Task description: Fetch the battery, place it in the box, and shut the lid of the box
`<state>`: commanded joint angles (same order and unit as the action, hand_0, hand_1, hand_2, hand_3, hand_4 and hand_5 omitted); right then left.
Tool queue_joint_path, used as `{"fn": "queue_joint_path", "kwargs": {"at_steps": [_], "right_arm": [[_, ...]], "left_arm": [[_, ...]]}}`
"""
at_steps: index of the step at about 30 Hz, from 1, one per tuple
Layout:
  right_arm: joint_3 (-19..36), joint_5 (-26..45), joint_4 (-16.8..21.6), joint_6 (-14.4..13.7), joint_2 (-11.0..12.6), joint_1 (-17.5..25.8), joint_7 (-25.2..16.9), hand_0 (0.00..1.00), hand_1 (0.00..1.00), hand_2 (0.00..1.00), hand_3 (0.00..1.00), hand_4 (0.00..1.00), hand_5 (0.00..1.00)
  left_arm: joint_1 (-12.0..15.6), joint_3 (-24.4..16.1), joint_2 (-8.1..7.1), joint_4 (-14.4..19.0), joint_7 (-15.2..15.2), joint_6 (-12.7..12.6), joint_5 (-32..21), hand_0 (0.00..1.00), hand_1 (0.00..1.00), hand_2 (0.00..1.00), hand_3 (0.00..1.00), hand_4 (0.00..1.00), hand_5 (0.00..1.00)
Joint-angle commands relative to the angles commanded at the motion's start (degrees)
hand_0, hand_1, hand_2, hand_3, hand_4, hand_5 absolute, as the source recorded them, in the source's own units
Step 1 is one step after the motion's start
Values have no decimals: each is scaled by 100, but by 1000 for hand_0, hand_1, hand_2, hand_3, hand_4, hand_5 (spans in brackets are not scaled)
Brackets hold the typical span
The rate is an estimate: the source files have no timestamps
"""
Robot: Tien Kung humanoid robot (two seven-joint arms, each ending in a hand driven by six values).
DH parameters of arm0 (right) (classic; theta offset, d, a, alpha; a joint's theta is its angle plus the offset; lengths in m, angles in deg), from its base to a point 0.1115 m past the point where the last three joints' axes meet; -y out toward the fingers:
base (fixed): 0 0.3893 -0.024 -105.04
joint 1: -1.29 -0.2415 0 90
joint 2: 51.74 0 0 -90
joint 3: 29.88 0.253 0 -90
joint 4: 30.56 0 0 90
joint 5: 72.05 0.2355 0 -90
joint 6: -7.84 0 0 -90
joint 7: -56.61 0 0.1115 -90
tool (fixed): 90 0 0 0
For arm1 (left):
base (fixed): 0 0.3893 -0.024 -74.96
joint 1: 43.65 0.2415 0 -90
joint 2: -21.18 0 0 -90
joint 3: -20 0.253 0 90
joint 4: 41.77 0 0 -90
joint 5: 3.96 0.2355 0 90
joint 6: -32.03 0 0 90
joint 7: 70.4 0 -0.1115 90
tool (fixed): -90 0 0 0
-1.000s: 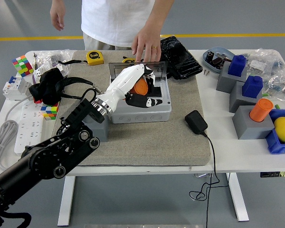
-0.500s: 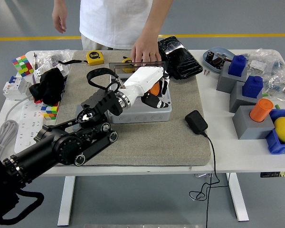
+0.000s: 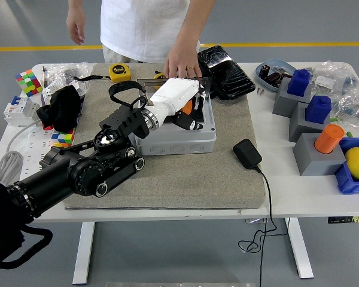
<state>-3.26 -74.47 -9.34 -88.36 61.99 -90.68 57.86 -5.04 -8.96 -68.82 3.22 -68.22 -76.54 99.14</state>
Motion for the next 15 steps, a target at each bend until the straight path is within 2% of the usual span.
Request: {"fn": "queue_joint_path", "kwargs": {"at_steps": [2,3,8,9,15], "right_arm": [[6,-16,9,-2,3,0,-3,545,600,582,541,918,456],[9,-21,12,-4,3,-2,-4,545,600,582,541,917,455],[0,-12,10,-2,3,-2,-3,545,600,582,541,917,455],[-2,-12,10,-1,4,-2,-3,545,600,582,541,917,456],[2,-25,16,-2,8,-4,-5,545,599,582,541,917,456]], "left_arm": [[4,11,0,-29,12,-7,-10,162,159,228,343,998,110],[10,16,0,-36,31,-12,-21,221,294,332,439,998,145],[27,30,0,-49,106,-37,-41,221,294,332,439,998,145],[27,29,0,-54,108,-42,-33,330,542,519,695,998,197],[35,62,0,-79,69,-39,20,320,540,529,707,998,181]]}}
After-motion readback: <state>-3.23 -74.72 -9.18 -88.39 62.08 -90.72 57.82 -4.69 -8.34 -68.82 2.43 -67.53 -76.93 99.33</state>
